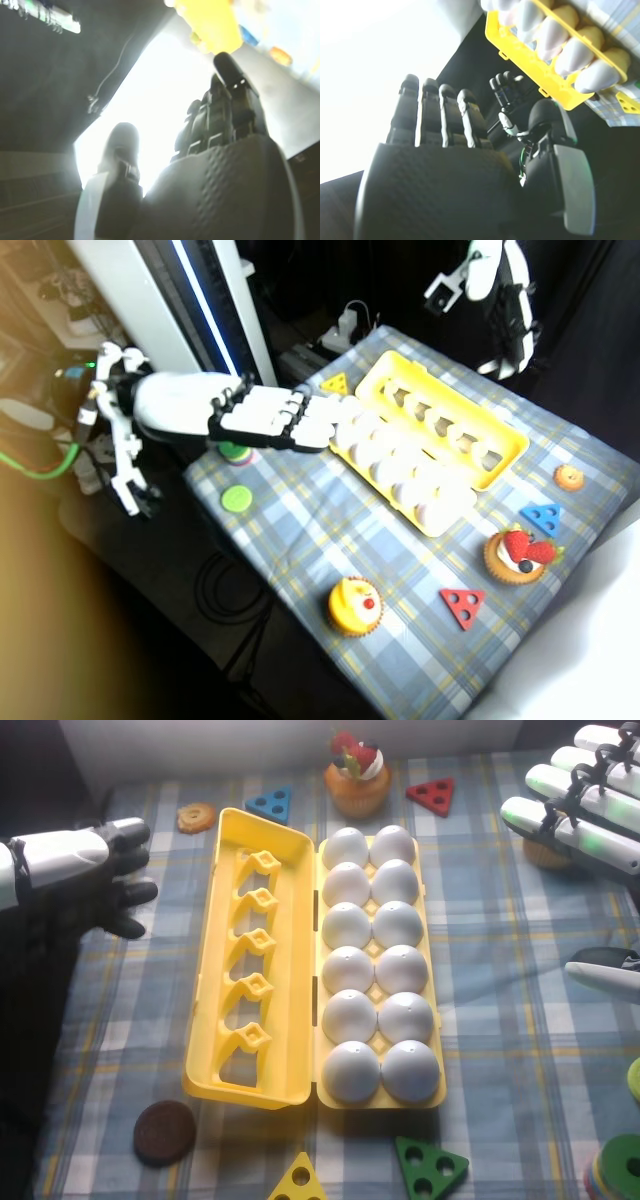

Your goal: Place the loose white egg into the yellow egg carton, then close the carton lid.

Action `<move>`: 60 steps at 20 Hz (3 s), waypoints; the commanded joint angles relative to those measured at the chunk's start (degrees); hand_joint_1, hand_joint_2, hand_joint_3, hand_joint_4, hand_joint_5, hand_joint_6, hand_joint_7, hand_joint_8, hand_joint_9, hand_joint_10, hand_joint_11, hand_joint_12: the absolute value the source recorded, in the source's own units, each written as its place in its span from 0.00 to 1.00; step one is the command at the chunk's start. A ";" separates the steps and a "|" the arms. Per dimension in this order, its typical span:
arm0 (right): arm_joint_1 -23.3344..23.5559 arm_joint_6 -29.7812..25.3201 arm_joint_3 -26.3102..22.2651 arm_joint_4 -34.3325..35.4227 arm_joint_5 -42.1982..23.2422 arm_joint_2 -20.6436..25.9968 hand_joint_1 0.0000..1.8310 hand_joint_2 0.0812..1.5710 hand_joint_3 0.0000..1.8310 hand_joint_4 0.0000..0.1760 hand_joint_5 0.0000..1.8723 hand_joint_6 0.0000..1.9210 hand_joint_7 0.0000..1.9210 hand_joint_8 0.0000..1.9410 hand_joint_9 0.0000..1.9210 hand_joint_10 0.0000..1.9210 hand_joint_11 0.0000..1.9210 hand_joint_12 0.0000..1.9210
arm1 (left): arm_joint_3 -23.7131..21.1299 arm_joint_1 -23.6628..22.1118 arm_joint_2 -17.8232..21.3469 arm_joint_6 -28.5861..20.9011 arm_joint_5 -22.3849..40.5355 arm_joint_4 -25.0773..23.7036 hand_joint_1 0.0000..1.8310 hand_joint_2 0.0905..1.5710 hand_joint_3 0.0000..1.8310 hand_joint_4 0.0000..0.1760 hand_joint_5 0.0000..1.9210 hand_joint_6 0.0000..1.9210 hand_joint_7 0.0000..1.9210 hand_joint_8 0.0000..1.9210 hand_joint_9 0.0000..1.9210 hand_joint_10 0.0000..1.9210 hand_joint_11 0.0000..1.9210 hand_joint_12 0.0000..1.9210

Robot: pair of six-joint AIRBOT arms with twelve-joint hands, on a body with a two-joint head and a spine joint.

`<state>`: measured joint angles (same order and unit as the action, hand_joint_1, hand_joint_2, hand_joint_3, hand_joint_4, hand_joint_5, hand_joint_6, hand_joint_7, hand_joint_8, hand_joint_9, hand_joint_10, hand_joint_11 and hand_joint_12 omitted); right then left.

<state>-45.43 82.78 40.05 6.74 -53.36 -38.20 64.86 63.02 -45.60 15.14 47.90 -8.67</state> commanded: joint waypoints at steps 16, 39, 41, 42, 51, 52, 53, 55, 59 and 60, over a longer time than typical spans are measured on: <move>0.31 0.20 0.23 0.33 -7.68 -0.16 0.14 0.81 0.00 0.22 0.00 0.00 0.00 0.00 0.00 0.00 0.00 0.00 | 2.82 -1.03 -5.47 -8.95 5.31 -4.87 0.09 0.83 0.00 0.17 0.00 0.00 0.00 0.00 0.11 0.01 0.00 0.75; -0.53 0.20 -0.02 2.07 -10.10 0.99 0.17 0.83 0.00 0.32 0.00 0.00 0.00 0.00 0.00 0.00 0.00 0.00 | 2.55 -25.13 -11.61 -8.32 -11.06 -38.31 0.02 0.86 0.00 0.01 0.00 0.00 0.00 0.00 0.00 0.00 0.00 0.50; -0.64 0.20 -0.06 2.11 -10.26 1.07 0.17 0.83 0.00 0.32 0.00 0.00 0.00 0.00 0.00 0.00 0.00 0.00 | 1.65 -27.00 -12.32 -8.31 -13.50 -43.41 0.00 0.88 0.00 0.00 0.00 0.00 0.00 0.00 0.00 0.00 0.00 0.36; -0.72 0.20 -0.11 2.13 -10.34 1.19 0.17 0.83 0.00 0.31 0.00 0.00 0.00 0.00 0.00 0.00 0.00 0.00 | 1.14 -28.31 -12.76 -8.31 -15.02 -46.82 0.00 0.86 0.00 0.00 0.00 0.00 0.00 0.00 0.00 0.00 0.00 0.18; -1.09 0.20 -0.23 2.36 -10.74 1.33 0.18 0.83 0.00 0.44 0.00 0.00 0.00 0.00 0.00 0.00 0.00 0.00 | -1.80 -33.27 -12.60 -5.60 -20.05 -57.01 0.00 0.85 0.00 0.00 0.00 0.00 0.00 0.00 0.00 0.00 0.00 0.00; -1.17 0.20 -0.28 2.38 -11.07 1.40 0.18 0.83 0.00 0.45 0.00 0.00 0.00 0.00 0.00 0.00 0.00 0.00 | -2.18 -33.61 -12.07 -4.92 -19.95 -56.86 0.00 0.86 0.00 0.00 0.00 0.00 0.00 0.00 0.00 0.00 0.00 0.00; -1.35 0.20 -0.43 2.43 -11.71 1.58 0.18 0.82 0.00 0.40 0.00 0.00 0.00 0.00 0.00 0.00 0.00 0.00 | -2.87 -34.14 -11.16 -3.18 -19.84 -55.92 0.00 0.86 0.00 0.00 0.00 0.00 0.00 0.00 0.00 0.00 0.00 0.00; -2.20 0.20 -0.93 2.77 -13.50 2.39 0.19 0.83 0.00 0.54 0.00 0.00 0.00 0.00 0.00 0.00 0.00 0.00 | -4.80 -34.67 -8.76 4.10 -19.17 -49.87 0.00 0.86 0.00 0.00 0.02 0.01 0.00 0.00 0.00 0.00 0.00 0.00; -3.62 0.20 -1.30 4.19 -15.91 3.36 0.28 0.84 0.00 0.42 0.00 0.00 0.00 0.00 0.00 0.00 0.00 0.00 | -8.18 -34.76 -2.56 25.24 -14.53 -28.99 0.00 0.89 0.01 0.04 0.00 0.00 0.00 0.00 0.00 0.00 0.00 0.00; -3.78 0.20 -1.36 4.37 -16.32 3.49 0.27 0.83 0.00 0.45 0.00 0.00 0.00 0.00 0.00 0.00 0.00 0.00 | -9.00 -34.65 -1.29 29.19 -13.30 -25.32 0.00 0.89 0.01 0.10 0.01 0.01 0.00 0.00 0.00 0.00 0.00 0.00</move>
<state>-49.60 82.78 38.76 11.79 -61.89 -35.07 55.59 28.86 -45.89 46.94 28.62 -33.43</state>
